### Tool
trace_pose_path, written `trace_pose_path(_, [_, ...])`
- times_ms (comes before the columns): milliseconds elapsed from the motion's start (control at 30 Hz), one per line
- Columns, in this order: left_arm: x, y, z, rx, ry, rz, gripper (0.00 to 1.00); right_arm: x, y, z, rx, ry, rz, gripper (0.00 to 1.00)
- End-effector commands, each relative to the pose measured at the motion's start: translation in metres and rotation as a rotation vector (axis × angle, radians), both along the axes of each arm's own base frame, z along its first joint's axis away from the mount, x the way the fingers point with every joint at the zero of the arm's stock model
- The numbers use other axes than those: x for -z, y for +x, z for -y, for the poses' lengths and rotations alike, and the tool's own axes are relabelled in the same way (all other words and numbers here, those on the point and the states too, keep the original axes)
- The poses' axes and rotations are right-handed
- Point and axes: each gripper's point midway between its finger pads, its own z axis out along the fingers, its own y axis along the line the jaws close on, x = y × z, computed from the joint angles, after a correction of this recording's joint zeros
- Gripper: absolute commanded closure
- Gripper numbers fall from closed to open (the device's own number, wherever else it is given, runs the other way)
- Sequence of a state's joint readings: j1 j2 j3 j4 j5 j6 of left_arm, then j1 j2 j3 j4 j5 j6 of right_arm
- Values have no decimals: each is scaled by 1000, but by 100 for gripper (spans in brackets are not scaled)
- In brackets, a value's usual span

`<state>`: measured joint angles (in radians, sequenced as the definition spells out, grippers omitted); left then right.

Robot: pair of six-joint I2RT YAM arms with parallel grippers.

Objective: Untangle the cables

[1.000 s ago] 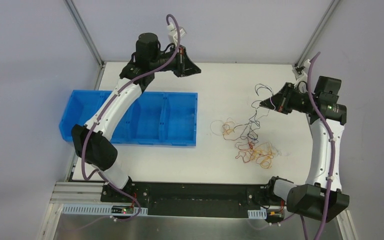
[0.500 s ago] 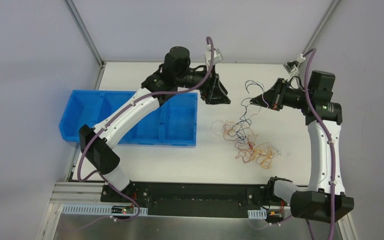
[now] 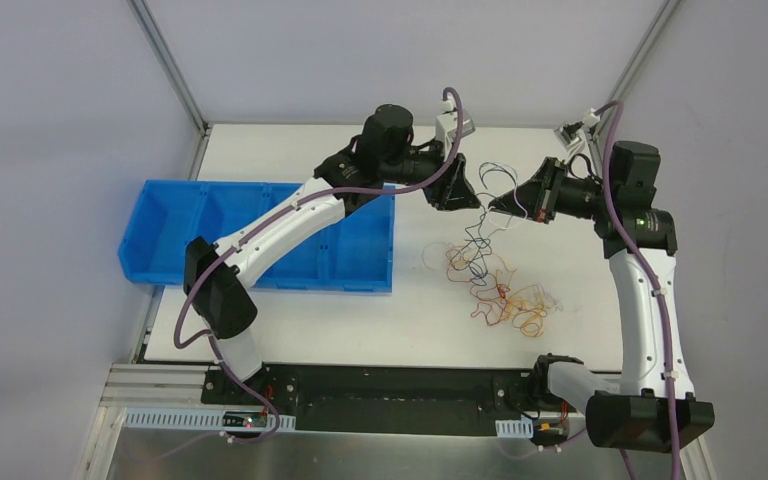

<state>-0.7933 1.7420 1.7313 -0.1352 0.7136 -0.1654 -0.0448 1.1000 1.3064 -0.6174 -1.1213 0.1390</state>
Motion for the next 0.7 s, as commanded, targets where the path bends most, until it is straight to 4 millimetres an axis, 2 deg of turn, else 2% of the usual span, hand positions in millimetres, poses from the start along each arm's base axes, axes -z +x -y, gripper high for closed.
trace_pose_path(0, [-34, 6, 10, -23, -69, 98, 60, -5, -9, -4, -14, 15, 23, 100])
trace_pose_path(33, [-35, 3, 12, -9, -76, 95, 60, -3, -9, -4, -13, 15, 19, 100])
trace_pose_path(167, [-38, -11, 17, 60, -107, 75, 47, 0, -7, -4, -5, 14, 13, 100])
trace_pose_path(300, [-37, -17, 22, 81, -115, 77, 45, -4, -5, -5, -4, 34, 18, 98])
trace_pose_path(367, [-36, -16, 25, 77, -115, 79, 54, -8, -5, -6, -6, 50, 19, 97])
trace_pose_path(533, [-27, 3, 24, -22, -76, 58, 96, -14, -11, -8, -16, 75, 0, 94])
trace_pose_path(567, [-26, 9, 23, -49, -74, 40, 100, -15, -12, -8, -16, 82, -11, 93])
trace_pose_path(667, [-24, 33, 14, -149, -80, -40, 100, -19, -15, -9, -18, 90, -19, 91])
